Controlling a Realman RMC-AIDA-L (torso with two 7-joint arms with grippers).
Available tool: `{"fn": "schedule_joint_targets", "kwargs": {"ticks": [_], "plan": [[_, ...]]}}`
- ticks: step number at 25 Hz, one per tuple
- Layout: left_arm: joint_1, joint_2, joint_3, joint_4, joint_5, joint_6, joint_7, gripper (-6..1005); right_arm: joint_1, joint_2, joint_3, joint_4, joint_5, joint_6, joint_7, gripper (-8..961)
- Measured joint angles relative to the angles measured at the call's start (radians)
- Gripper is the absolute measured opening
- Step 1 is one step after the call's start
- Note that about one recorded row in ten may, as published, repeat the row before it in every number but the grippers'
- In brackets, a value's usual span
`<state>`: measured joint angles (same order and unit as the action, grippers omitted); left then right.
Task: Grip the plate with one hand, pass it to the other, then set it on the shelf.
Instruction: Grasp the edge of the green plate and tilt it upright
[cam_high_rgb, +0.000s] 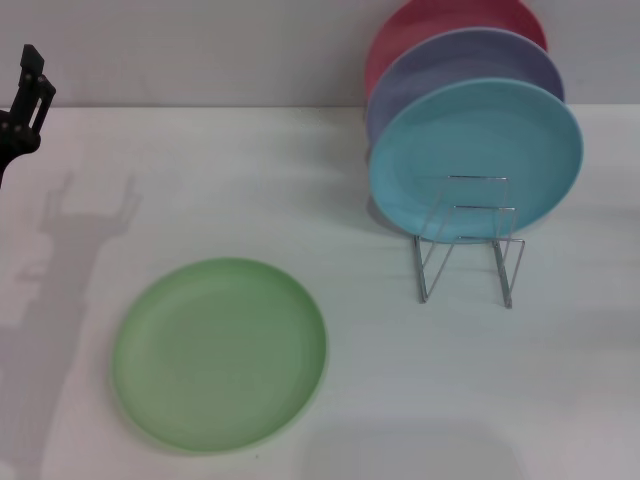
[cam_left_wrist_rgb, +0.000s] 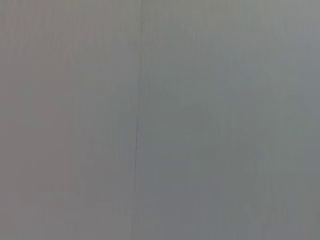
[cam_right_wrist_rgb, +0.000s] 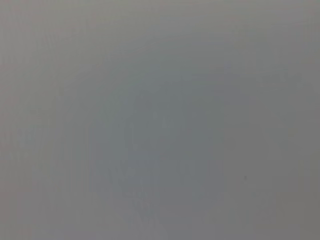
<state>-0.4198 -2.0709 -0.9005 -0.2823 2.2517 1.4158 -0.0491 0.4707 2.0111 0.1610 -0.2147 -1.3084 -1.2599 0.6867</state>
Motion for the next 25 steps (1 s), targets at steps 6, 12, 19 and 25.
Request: {"fn": "schedule_joint_targets", "kwargs": {"ticks": [6, 12, 19, 25], "plan": [[0.0, 0.0, -0.001, 0.0, 0.0, 0.0, 0.0, 844, 0.001, 0.0, 0.0, -0.001, 0.0, -0.001, -0.001, 716], [-0.001, 0.0, -0.002, 0.0, 0.0, 0.0, 0.0, 845, -0.004, 0.0, 0.0, 0.0, 0.001, -0.002, 0.003, 716], [-0.026, 0.016, -0.038, -0.023, 0.003, -0.104, -0.101, 845, -0.008, 0.002, 0.001, 0.0, 0.002, -0.003, 0.003, 716], [-0.06, 0.093, -0.127, -0.167, 0.01, -0.463, -0.141, 846, -0.012, 0.008, 0.003, 0.0, 0.003, -0.003, 0.0, 716]]}}
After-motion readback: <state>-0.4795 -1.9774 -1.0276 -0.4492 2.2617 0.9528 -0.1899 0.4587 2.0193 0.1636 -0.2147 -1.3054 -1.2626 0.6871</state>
